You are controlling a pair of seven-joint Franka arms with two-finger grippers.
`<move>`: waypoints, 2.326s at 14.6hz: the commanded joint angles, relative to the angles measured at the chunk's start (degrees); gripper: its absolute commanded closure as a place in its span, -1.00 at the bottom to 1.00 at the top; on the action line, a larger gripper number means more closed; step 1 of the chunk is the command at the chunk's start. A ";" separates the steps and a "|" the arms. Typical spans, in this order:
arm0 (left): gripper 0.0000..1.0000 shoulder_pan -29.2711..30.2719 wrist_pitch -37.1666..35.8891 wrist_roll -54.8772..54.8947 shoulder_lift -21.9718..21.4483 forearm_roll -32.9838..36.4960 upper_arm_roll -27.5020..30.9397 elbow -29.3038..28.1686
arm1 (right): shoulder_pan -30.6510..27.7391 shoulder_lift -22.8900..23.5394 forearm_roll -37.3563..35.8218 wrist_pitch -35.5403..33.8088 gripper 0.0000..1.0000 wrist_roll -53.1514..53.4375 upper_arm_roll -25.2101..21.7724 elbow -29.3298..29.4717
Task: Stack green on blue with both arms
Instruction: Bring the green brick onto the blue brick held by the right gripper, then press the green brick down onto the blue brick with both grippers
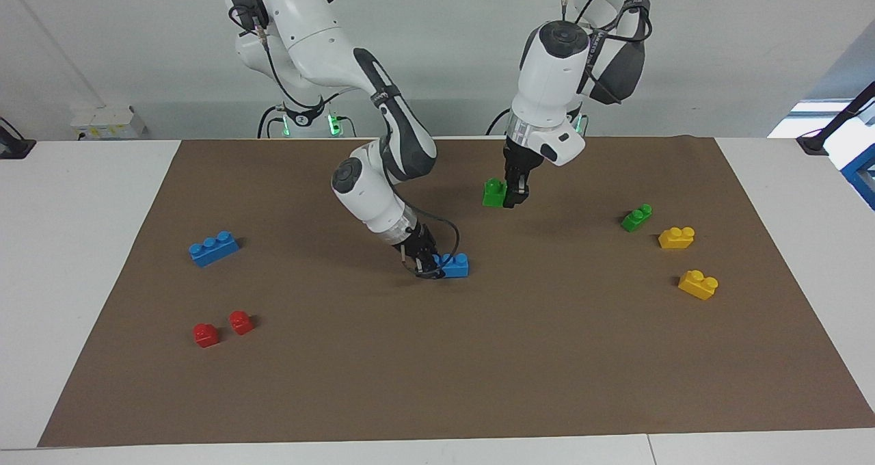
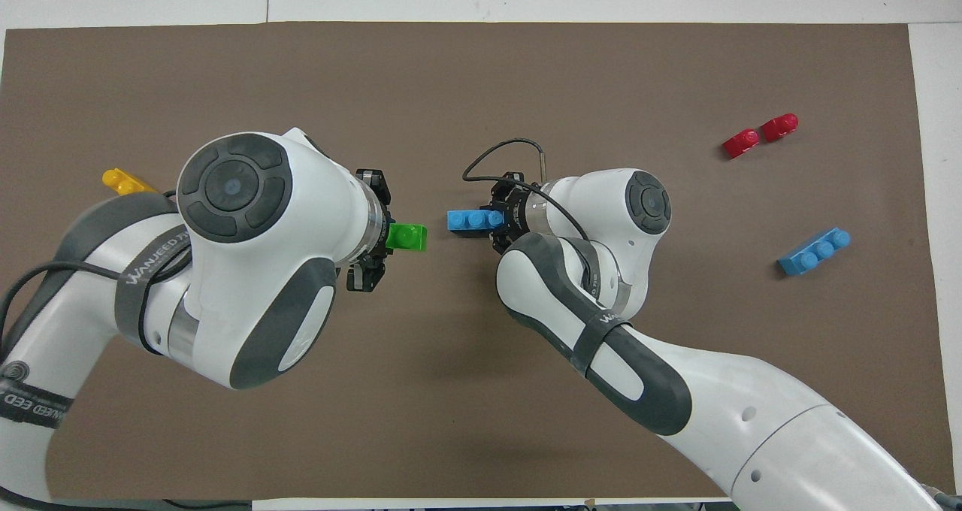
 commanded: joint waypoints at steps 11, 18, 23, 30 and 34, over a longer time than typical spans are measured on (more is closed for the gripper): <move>1.00 -5.81 18.91 -12.84 6.57 8.18 0.66 -5.60 | 1.19 0.95 1.35 2.72 1.00 -1.34 -0.12 -1.01; 1.00 -6.42 21.03 -19.34 12.02 16.45 0.57 -3.85 | 1.20 1.04 1.26 3.59 1.00 -1.43 -0.12 -1.01; 1.00 -6.42 22.52 -19.52 12.81 16.54 0.57 -3.76 | 1.29 1.04 1.26 3.86 1.00 -1.52 -0.12 -1.28; 1.00 -6.60 23.32 -20.40 14.49 17.15 0.75 -2.35 | 1.29 0.95 1.26 4.03 1.00 -1.69 -0.12 -1.45; 1.00 -6.60 23.75 -20.40 15.01 18.12 0.83 -2.09 | 1.29 0.95 1.35 4.04 1.00 -1.69 -0.12 -1.80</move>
